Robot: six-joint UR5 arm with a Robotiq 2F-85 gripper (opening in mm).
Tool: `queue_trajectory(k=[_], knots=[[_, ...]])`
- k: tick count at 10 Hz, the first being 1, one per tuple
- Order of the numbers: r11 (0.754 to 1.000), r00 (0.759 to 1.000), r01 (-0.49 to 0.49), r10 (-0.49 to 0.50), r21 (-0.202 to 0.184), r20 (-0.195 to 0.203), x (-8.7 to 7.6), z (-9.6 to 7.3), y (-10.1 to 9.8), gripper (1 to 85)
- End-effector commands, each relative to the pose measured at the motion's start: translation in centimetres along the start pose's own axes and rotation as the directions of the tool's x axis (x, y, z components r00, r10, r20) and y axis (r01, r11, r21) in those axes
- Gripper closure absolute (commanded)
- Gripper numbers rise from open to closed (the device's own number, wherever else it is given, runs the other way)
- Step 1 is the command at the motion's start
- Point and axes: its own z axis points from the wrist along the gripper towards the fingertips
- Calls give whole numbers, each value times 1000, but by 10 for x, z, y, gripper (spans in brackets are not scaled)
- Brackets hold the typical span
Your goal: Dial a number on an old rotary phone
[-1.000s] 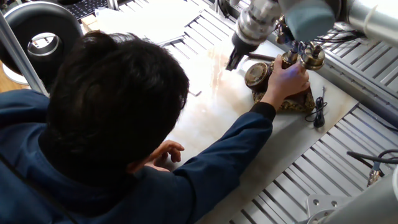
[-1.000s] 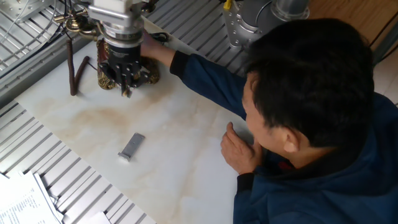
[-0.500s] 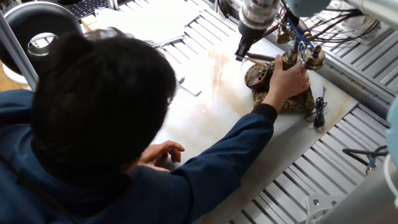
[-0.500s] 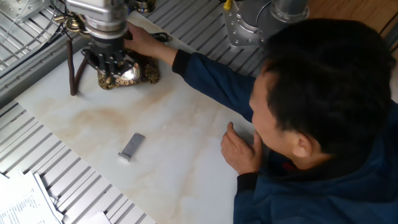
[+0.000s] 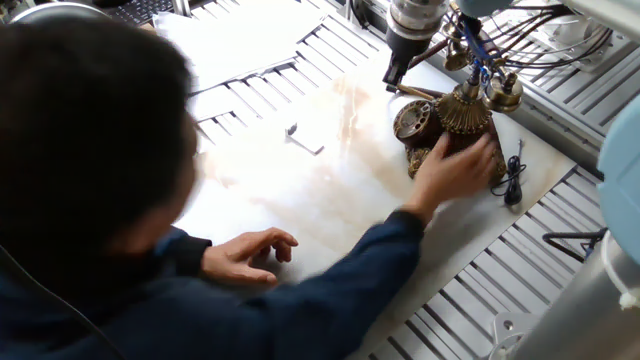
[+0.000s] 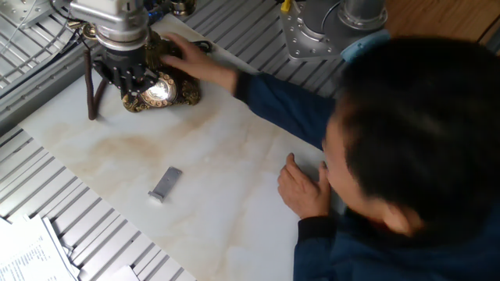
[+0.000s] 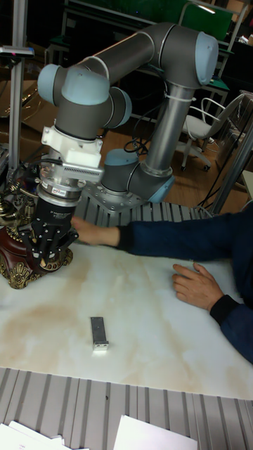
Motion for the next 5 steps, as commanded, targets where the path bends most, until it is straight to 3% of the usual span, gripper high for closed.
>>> queue_trajectory(k=[1,2,3,5], knots=[[998,995,-59,60,10,-76,15,0,3,837],[996,989,-80,86,48,-125,27,0,-4,837],[990,977,-139,141,26,-161,36,2,2,837],[982,971,-186,179,-27,-159,33,-3,9,837]])
